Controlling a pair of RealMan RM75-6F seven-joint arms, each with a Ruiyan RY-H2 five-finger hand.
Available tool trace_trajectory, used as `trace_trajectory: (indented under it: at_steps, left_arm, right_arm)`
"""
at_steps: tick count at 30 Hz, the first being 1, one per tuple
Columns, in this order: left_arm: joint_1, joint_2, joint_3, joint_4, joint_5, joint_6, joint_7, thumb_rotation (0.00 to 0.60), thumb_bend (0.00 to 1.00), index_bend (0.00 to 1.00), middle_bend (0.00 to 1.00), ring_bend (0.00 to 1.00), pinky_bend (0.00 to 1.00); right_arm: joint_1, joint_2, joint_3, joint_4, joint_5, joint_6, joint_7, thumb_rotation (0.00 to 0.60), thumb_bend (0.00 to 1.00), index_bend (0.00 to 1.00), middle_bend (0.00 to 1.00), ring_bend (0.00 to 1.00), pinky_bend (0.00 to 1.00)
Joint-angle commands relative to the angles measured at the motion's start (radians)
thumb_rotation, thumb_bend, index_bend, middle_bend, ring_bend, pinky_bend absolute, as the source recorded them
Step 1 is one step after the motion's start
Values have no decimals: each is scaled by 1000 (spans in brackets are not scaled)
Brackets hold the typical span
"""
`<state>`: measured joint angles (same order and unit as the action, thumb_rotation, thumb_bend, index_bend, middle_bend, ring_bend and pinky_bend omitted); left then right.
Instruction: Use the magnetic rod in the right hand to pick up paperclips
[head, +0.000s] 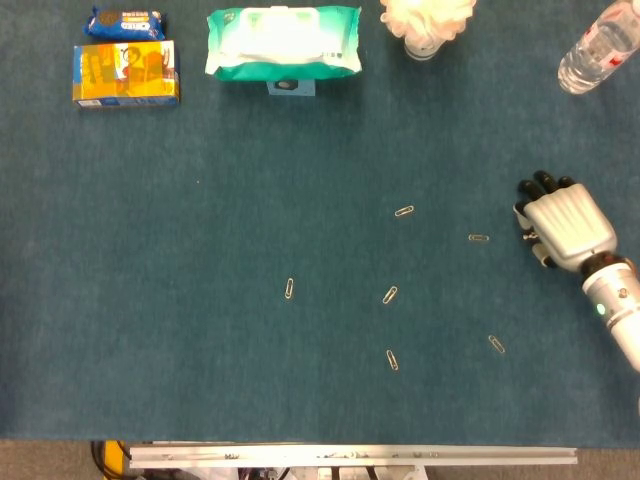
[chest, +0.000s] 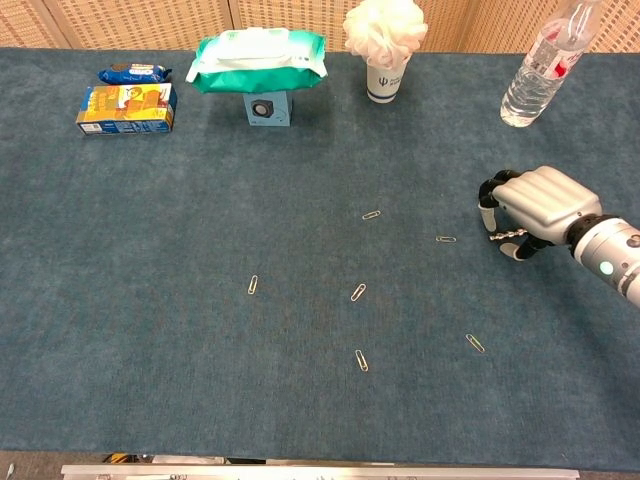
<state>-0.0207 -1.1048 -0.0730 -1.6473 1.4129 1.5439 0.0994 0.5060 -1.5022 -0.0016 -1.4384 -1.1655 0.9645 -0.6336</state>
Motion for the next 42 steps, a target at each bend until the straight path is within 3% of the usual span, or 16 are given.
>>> trace_trajectory:
  at_steps: [1,42]
  left_arm:
    - [1,0,0,0,1,1,-1,600,54,222,160,136,299]
    - [3,2,-2,-2,1,2,-4,600,54,222,160,136,299]
  right_arm:
    - [1,-2,-1,1,2,0,-1,600,245,500,244,143,296]
    - [12,-23,-8,16,23,8,-15,600,264,541,244,143,296]
